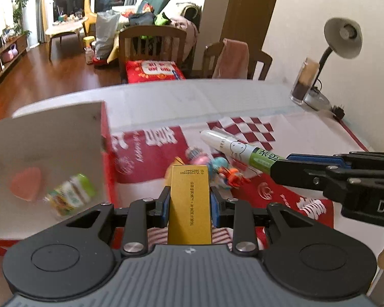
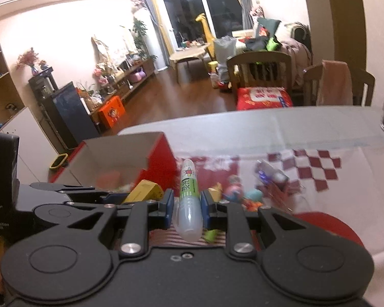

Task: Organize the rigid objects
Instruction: 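Carry the yellow box and glue stick into the box and release them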

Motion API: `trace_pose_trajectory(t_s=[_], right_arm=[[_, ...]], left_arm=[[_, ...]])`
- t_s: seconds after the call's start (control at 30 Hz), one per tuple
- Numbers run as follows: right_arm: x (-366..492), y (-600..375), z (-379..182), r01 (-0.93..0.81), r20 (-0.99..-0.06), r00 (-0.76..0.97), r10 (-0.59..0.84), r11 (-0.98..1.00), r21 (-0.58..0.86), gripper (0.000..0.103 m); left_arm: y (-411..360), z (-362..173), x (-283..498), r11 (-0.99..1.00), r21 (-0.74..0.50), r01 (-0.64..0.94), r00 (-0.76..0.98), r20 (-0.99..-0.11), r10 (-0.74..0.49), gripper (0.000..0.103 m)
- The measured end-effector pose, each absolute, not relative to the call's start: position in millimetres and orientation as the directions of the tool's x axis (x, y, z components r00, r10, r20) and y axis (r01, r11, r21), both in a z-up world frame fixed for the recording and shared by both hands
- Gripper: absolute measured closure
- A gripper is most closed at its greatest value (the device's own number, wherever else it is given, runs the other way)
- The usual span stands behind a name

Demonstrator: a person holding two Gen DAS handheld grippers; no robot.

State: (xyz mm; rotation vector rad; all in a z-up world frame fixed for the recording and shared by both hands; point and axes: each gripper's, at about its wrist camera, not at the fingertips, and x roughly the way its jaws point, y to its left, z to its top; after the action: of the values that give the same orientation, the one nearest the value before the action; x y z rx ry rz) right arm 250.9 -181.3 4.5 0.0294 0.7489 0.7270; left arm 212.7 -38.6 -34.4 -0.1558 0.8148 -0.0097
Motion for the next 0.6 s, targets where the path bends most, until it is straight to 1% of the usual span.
trace_pose_trajectory(t_s=[0.33, 0.5, 0.6], right_arm=[[248.4, -103.7, 10.9, -0.635, -0.593, 0.491, 0.638, 0.728, 0.258, 0.082], [250.9, -65.4, 4.8, -0.645, -0.605, 0.482, 0.634, 0.724, 0.244, 0.082], [249.9, -44.7, -1.0, -0.65, -0.616, 0.477, 0.627, 0.724, 0.233, 0.082]], left_arm=[[42.2, -11.1, 196.0, 0.987, -0.117, -0.113, 0.707, -0.707, -0.003, 0.073], [92.4, -14.4, 193.9, 0.981, -0.083, -0.173, 0.69, -0.721, 0.061, 0.073], [121.4, -23.3, 198.2, 0.976, -0.042, -0.215, 0.668, -0.735, 0.115, 0.073]])
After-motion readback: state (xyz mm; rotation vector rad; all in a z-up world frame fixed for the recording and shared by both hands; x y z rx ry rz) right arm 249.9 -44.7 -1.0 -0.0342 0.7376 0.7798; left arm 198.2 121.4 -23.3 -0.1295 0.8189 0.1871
